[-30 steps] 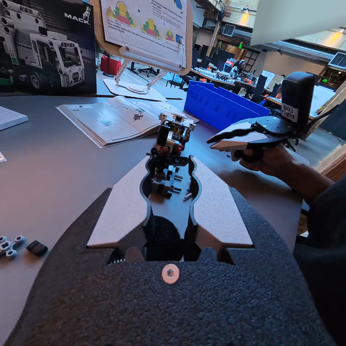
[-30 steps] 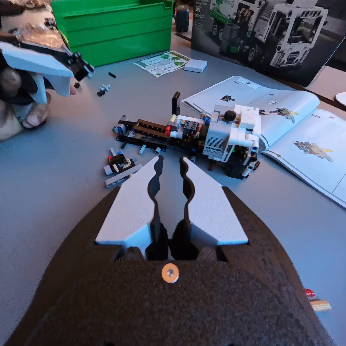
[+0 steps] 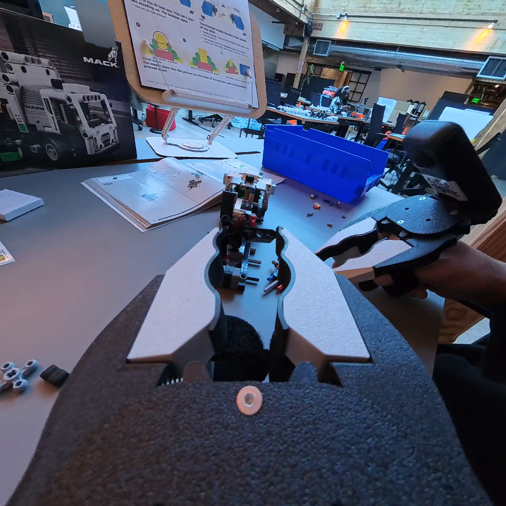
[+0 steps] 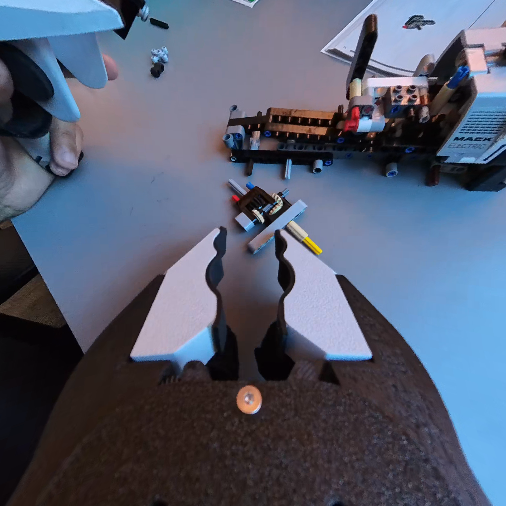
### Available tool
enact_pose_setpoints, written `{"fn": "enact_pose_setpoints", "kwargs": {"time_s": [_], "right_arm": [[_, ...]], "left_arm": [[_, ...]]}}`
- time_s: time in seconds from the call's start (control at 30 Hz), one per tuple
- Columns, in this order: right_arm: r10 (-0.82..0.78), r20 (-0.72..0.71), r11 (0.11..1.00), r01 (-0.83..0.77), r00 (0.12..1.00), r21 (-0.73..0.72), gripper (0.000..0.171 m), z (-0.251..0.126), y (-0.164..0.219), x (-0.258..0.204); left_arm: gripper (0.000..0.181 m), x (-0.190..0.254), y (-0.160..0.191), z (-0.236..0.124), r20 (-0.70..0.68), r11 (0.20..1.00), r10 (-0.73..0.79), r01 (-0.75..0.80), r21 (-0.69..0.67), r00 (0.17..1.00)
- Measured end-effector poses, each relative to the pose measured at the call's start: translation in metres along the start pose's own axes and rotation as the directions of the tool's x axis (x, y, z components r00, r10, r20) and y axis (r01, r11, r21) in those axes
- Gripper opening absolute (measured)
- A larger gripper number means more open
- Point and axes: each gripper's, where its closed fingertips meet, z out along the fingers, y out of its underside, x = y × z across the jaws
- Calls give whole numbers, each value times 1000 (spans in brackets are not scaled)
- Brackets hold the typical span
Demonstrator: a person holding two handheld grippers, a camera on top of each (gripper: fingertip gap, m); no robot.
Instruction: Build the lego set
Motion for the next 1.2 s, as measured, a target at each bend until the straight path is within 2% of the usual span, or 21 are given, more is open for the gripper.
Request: {"fn": "enact_pose_setpoints", "kwargs": {"time_s": [0.87, 0.97, 1.13, 1.2], "right_arm": [[-17, -41, 998, 15, 999, -62, 37, 7, 4, 13], [-58, -70, 995, 52, 996, -81, 29, 9, 5, 17], [-102, -77, 991, 94, 992, -98, 8, 2, 10, 28], [-134, -64, 987, 128, 989, -99, 8, -1, 12, 33]], "left_arm": [[33, 2, 0, 0, -8, 1000, 6, -6, -1, 1000], [33, 2, 0, 0, -9, 1000, 9, -9, -1, 1000], [33, 3, -1, -1, -12, 1000, 11, -11, 7, 1000], [33, 4, 0, 0, -15, 1000, 12, -12, 5, 1000]]}}
